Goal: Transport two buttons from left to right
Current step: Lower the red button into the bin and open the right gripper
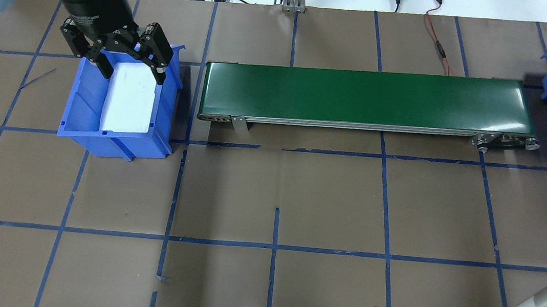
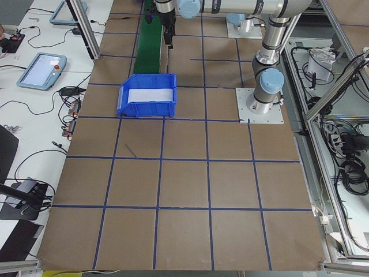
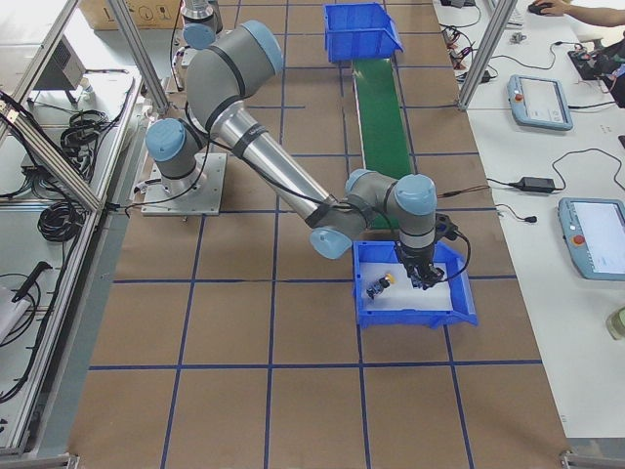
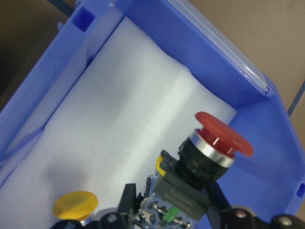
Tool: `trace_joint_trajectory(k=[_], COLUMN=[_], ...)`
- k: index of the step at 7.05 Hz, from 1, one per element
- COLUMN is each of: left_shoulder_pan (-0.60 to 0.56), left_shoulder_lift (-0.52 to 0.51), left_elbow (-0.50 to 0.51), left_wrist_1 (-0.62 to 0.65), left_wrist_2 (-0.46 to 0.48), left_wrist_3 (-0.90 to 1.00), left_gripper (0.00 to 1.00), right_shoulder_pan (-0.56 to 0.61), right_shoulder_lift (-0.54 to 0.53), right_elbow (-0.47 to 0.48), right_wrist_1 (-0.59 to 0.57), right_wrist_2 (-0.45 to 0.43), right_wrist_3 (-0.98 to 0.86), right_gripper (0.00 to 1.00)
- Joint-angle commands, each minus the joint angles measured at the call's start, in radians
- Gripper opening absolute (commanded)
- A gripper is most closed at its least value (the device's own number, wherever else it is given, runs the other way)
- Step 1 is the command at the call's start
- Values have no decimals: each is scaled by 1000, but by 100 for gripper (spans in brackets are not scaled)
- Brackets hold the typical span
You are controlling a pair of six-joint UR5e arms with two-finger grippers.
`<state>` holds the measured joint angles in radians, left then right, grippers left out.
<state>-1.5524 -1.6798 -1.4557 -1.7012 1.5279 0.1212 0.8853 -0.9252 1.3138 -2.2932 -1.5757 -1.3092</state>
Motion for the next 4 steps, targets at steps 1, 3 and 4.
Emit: trace_joint_trajectory(k=[1, 3, 4], left_shoulder_pan=[0, 0, 2], left_shoulder_lift=[-1, -1, -1], left_elbow=[0, 0, -3], left_wrist_1=[0, 2, 0], left_wrist_2=[0, 0, 2], left_wrist_3=[0, 0, -2], left_gripper=[100, 100, 100], right_shoulder_pan=[9, 12, 12], right_shoulder_lift=[9, 40, 43], right_elbow=[-5, -5, -5], right_wrist_1=[0, -18, -22], right_wrist_2=[28, 71, 75], right_wrist_3=[5, 7, 5], right_gripper=[12, 12, 13])
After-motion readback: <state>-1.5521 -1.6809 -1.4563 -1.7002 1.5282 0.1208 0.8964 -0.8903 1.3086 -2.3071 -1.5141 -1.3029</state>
